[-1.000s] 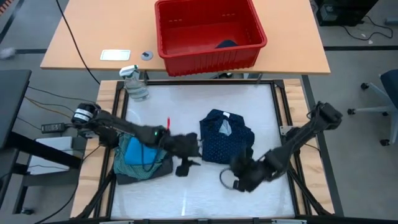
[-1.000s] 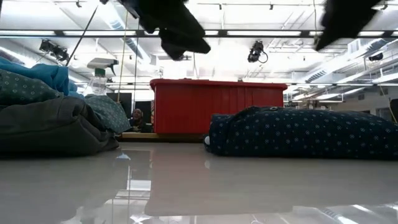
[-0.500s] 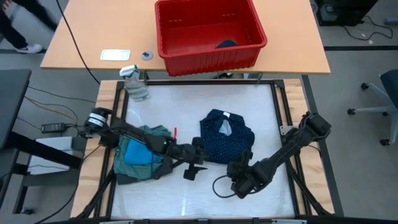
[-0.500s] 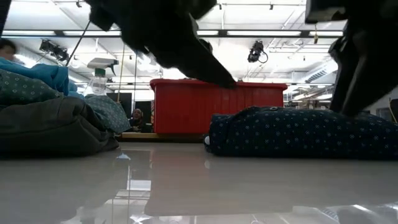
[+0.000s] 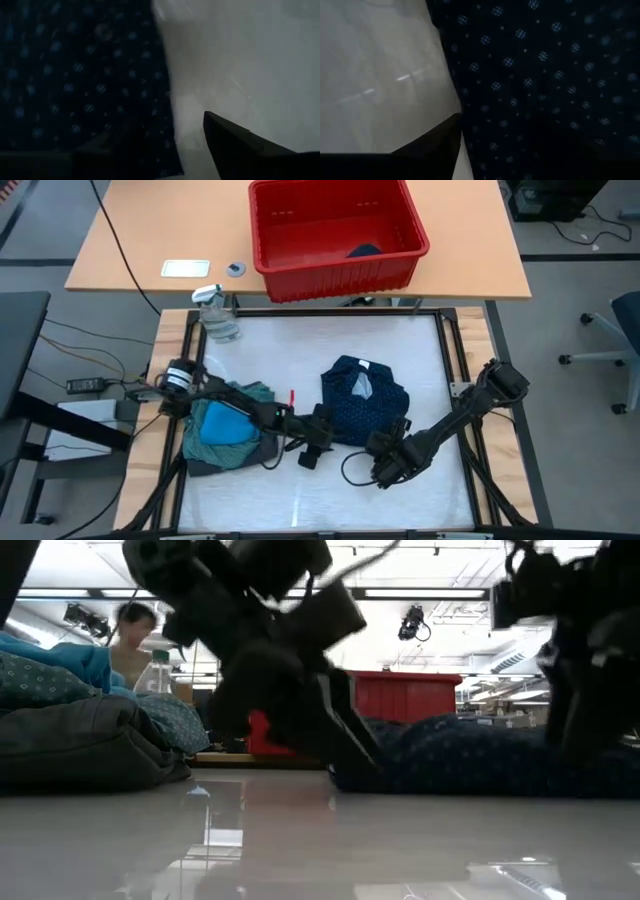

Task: Fold laundry
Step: Fold the blue shirt

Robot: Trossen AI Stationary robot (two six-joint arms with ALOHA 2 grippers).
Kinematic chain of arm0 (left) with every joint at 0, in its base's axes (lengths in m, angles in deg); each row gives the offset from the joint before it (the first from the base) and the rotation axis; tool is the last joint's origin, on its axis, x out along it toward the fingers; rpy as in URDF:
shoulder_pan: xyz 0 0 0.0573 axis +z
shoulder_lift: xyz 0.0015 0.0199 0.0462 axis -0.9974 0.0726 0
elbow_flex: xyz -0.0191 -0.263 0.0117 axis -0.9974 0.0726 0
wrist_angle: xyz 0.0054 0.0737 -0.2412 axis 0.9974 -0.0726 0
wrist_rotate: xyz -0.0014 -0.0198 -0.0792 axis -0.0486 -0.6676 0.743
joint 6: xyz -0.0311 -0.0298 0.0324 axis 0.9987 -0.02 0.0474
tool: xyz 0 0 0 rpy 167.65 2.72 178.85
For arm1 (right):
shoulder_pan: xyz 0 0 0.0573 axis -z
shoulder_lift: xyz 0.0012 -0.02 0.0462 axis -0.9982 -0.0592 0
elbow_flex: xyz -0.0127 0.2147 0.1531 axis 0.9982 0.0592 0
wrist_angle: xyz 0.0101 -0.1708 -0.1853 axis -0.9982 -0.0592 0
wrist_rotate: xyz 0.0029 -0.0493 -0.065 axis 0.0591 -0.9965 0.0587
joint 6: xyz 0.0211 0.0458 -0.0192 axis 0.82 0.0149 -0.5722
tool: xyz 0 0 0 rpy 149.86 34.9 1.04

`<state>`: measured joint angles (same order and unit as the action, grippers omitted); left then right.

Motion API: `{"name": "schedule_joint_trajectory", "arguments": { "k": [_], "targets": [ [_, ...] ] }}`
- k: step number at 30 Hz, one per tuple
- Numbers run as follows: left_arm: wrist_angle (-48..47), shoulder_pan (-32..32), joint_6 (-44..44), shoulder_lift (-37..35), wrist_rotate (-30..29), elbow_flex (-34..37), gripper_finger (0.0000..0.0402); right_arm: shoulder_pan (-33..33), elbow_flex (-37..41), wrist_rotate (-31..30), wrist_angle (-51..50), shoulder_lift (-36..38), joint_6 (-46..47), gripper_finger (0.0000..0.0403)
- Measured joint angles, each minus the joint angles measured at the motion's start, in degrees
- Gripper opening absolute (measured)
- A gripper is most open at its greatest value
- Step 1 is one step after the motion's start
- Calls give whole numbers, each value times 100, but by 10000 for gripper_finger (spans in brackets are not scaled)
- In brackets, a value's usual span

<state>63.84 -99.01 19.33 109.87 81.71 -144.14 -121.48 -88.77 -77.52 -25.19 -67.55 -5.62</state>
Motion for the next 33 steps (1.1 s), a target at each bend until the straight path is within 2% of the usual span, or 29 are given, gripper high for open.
{"name": "schedule_joint_trajectory", "arguments": {
  "k": [4, 7, 9, 11, 14, 18, 21, 26, 30, 33],
  "targets": [
    [99, 64, 195, 296, 48, -22, 188, 100, 432, 328, 241, 2, 768, 191],
    [70, 58, 217, 397, 11, -37, 145, 189, 670, 437, 239, 45, 1341, 112],
    [81, 57, 341, 412, 3, -39, 108, 216, 710, 526, 323, 46, 1354, 49],
    [52, 64, 575, 365, -33, -39, 66, 220, 647, 583, 363, 81, 1157, 20],
    [-160, 77, 993, 150, 257, -26, 14, 261, 439, 976, 429, 181, 872, 23],
    [-652, 16, 1693, -423, 1120, -130, 8, 297, -20, 1765, 450, 566, 403, 18],
    [-1071, 5, 1993, -1009, 1641, -406, 6, 295, -337, 1858, 336, 938, 200, 18],
    [-1619, 180, 1772, -1376, 1566, -924, 5, 695, -415, 1546, -260, 1548, -172, 18],
    [-2147, 688, 1668, -1420, 1497, -1375, 5, 1188, -413, 1355, -896, 1885, -427, 18],
    [-2755, 1119, 1749, -1389, 1489, -1335, 4, 1735, -371, 1351, -830, 2077, -1039, 18]
  ]
}}
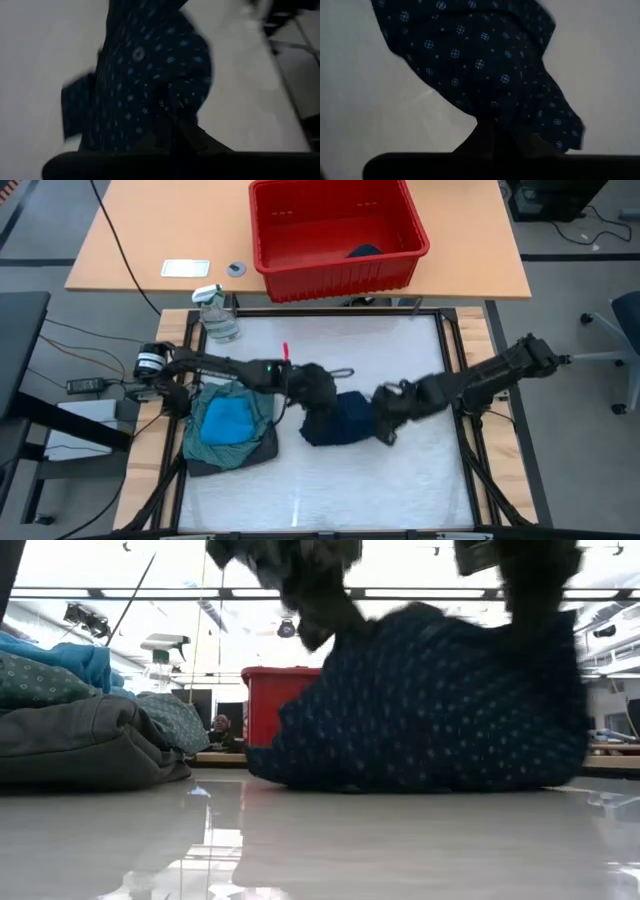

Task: Fold laundry
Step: Fold the blue shirt

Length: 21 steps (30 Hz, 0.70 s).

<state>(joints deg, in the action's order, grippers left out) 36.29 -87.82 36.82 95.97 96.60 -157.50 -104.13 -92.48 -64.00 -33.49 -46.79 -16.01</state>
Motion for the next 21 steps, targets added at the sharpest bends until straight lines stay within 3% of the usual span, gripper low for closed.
{"name": "schedule_joint_trajectory", "arguments": {
  "k": [9, 15, 17, 21],
  "targets": [
    [-1012, 841, 722, 22, 207, 70, 4, 2183, 952, 1195, 1686, -160, -2132, 18],
    [-1111, 1123, 1188, 20, 208, 70, 4, 3149, 1336, 2106, 2685, -589, -2582, 18],
    [-1120, 1190, 1361, 20, 279, 70, 4, 3337, 1342, 2116, 2853, -675, -2592, 34],
    [-1131, 1261, 1687, 7, 748, 70, 1, 3605, 1343, 2105, 3099, -600, -2584, 110]
  ]
}}
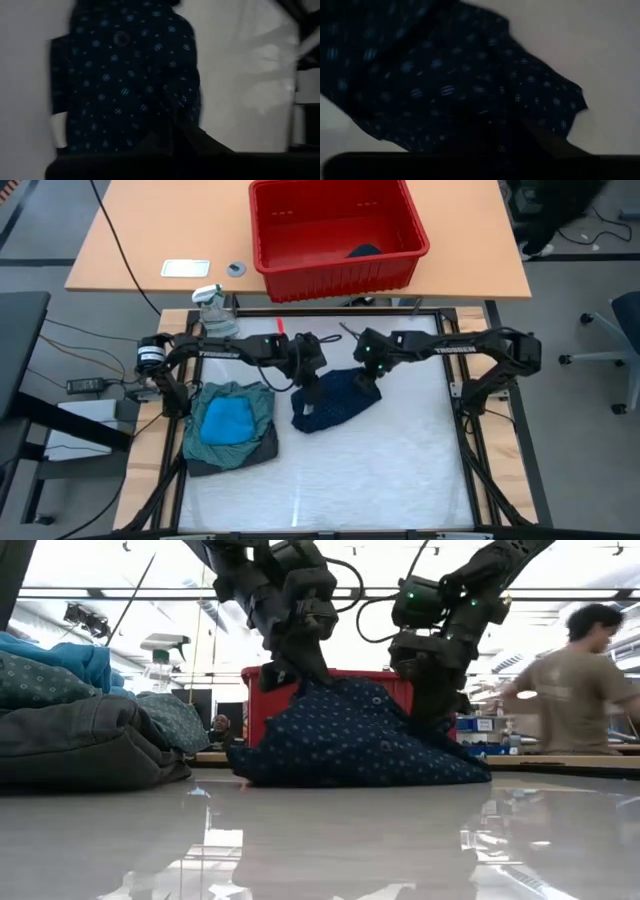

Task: Fold laundry
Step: Fold the blue shirt

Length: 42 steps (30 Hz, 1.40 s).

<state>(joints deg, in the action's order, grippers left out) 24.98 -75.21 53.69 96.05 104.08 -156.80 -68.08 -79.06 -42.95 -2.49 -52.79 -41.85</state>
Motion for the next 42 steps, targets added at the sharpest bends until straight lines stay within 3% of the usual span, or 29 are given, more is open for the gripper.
{"name": "schedule_joint_trajectory", "arguments": {
  "k": [4, 8, 17, 23, 27, 31, 36, 42],
  "targets": [
    [-56, 25, 347, -104, 682, 0, 1, 159, -1, 40, 89, 295, -54, 178],
    [-413, 24, 470, -156, 1347, 0, 0, 315, -1, 58, 104, 661, -94, 216],
    [-1446, 158, 138, -374, 1515, 0, 0, 439, 0, 60, 250, 1151, -170, 223],
    [-2026, 290, -144, -387, 1251, 0, 4, 114, 400, 83, 1181, 1068, 43, 222],
    [-2291, 270, -231, -383, 584, 0, 42, -63, 770, -69, 2281, 1054, 505, 220],
    [-2425, 452, -219, -383, 542, -60, 102, -153, 1056, -175, 3043, 1057, 822, 220],
    [-2975, 751, -230, -522, 639, -646, 162, -208, 1129, -166, 3052, 1063, 941, 220],
    [-3357, 960, -39, -770, 404, -1560, 182, -228, 1129, -162, 3063, 1063, 896, 220]
  ]
}}
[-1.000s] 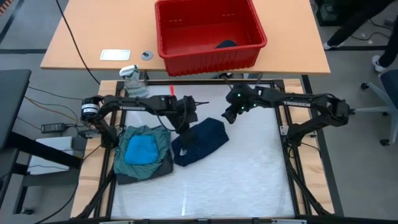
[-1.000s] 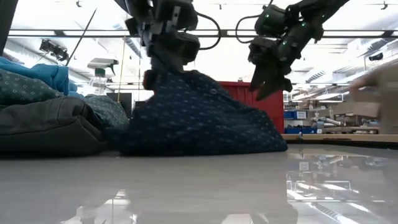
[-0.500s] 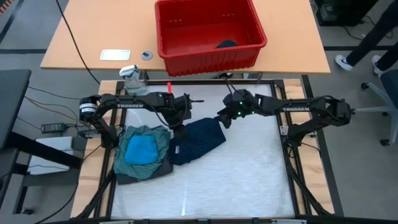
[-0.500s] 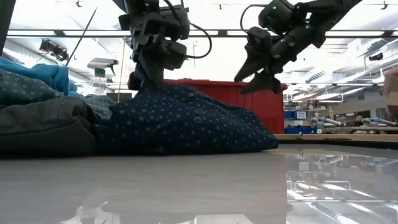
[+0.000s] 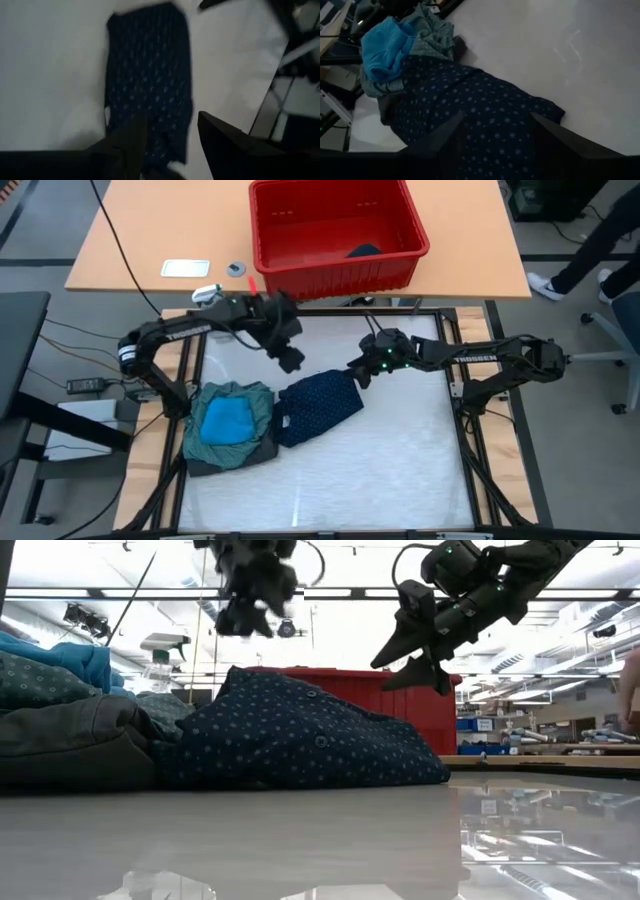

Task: Fold laundry
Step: Fold the blue shirt

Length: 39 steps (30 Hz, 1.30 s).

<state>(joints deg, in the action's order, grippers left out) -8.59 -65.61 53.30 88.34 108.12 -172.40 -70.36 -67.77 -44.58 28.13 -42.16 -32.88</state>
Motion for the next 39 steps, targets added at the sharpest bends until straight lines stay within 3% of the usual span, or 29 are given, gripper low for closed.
{"name": "schedule_joint_trajectory", "arguments": {
  "k": [3, 7, 10, 16, 23, 28, 31, 35, 39],
  "targets": [
    [386, -143, 286, -44, -32, -263, 182, 3, 0, -106, 1, 0, 70, 220],
    [1799, -734, 658, 33, -55, -94, 174, 6, 0, -353, 7, 0, 86, 220],
    [2350, -1212, 671, 296, -527, 142, 164, 89, 0, -402, 7, 0, 143, 220],
    [2387, -1566, 817, 731, -1620, 642, 155, 150, 0, -467, -18, 0, 236, 220],
    [1410, -1563, 1671, 674, -2815, 1464, 155, -141, 0, -760, -57, 0, 2, 220],
    [1991, -1596, 1958, 682, -2535, 2310, 155, -535, -4, -796, 414, -138, -819, 220],
    [2298, -1599, 2184, 682, -2424, 2591, 155, -812, -4, -802, 1196, -456, -1631, 220],
    [2521, -1593, 2271, 680, -2280, 2697, 155, -1019, -9, -707, 2849, -1294, -2602, 220],
    [2439, -1593, 2216, 680, -2209, 2697, 155, -993, -9, -336, 3980, -2341, -2580, 220]
  ]
}}
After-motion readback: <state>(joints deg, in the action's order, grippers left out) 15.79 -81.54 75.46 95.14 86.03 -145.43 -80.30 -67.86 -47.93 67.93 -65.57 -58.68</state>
